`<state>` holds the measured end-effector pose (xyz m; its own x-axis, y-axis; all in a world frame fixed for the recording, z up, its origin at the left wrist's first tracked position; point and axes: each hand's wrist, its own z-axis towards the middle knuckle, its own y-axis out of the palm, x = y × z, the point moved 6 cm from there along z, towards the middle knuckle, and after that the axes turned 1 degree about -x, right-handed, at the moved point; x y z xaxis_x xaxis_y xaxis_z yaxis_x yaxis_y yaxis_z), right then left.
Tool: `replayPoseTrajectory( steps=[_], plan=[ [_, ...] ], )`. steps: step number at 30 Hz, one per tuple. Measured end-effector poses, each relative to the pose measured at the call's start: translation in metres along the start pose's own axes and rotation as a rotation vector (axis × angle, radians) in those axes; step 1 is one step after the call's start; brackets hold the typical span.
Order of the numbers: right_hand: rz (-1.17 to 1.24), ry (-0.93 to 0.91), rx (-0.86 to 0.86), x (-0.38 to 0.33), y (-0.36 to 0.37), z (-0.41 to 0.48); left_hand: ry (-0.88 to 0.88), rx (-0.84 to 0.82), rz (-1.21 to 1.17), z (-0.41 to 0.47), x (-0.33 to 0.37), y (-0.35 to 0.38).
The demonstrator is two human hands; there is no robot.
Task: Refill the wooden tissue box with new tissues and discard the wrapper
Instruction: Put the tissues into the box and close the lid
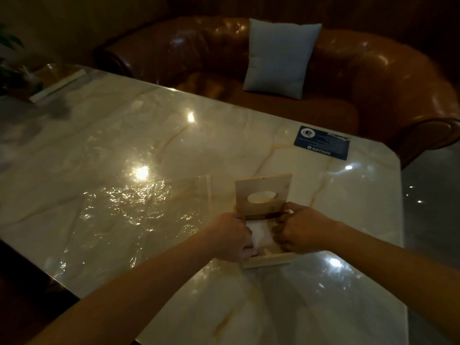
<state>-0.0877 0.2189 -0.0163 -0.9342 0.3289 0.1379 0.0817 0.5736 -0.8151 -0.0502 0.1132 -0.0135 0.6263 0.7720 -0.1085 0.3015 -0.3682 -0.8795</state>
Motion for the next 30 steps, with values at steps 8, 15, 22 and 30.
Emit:
replayPoseTrajectory(
  steps=[8,15,22,30],
  plan=[
    [-0.089,0.024,-0.218,-0.002,0.01,0.001,-0.042,-0.053,0.009,0.002,-0.001,0.008],
    [-0.121,0.014,-0.27,-0.004,0.009,0.003,-0.079,-0.019,-0.086,-0.001,-0.005,0.01],
    [0.125,0.042,0.191,-0.01,-0.016,-0.009,0.064,0.254,-0.304,-0.014,-0.007,-0.005],
    [0.789,0.329,0.549,0.028,-0.018,-0.042,-0.441,0.669,-0.812,-0.041,-0.034,-0.01]
  ],
)
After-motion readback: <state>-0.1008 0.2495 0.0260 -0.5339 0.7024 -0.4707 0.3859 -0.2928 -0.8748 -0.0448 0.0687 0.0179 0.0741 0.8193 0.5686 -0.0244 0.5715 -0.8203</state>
